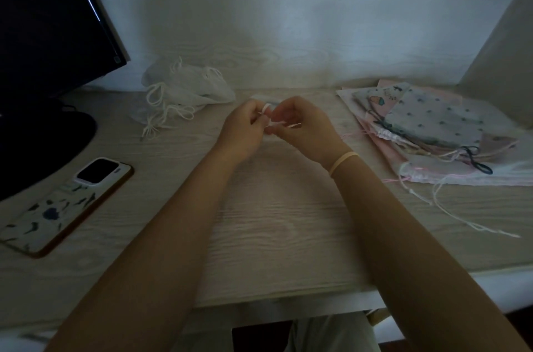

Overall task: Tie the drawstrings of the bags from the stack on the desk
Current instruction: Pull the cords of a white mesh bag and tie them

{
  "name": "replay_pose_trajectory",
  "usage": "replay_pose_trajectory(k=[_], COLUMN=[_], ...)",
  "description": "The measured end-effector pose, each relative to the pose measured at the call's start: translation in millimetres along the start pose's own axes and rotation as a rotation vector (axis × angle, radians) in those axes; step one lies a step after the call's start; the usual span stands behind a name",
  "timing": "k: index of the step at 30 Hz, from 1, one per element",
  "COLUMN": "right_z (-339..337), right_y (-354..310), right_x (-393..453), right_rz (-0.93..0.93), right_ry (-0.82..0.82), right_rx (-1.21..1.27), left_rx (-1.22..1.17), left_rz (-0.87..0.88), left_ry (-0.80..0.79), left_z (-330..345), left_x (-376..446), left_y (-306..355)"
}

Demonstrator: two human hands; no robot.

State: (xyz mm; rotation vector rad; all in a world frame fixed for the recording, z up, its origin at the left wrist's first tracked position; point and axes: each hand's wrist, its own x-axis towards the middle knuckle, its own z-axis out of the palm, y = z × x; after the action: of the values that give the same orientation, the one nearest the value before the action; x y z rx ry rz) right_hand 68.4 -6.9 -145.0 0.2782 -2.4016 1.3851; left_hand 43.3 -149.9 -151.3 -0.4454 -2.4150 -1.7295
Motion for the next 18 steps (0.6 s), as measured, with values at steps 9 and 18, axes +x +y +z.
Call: replay_pose_trajectory(k=[9,18], right_z=[-5.1,-2.8], right_y=[-2.1,-1.8], right_x=[-0.3,0.1], right_rz=[0.044,0.064], right_ry=[0.042,0.004], right_rx=[-0.112,-0.034], left_rx=[-0.031,0.034], left_rz=[-0.037,0.016], left_ry=[-0.003,0.022], left_z=[-0.4,0.4], left_x=[-0.1,-0.1], left_y=[1.6,2.6])
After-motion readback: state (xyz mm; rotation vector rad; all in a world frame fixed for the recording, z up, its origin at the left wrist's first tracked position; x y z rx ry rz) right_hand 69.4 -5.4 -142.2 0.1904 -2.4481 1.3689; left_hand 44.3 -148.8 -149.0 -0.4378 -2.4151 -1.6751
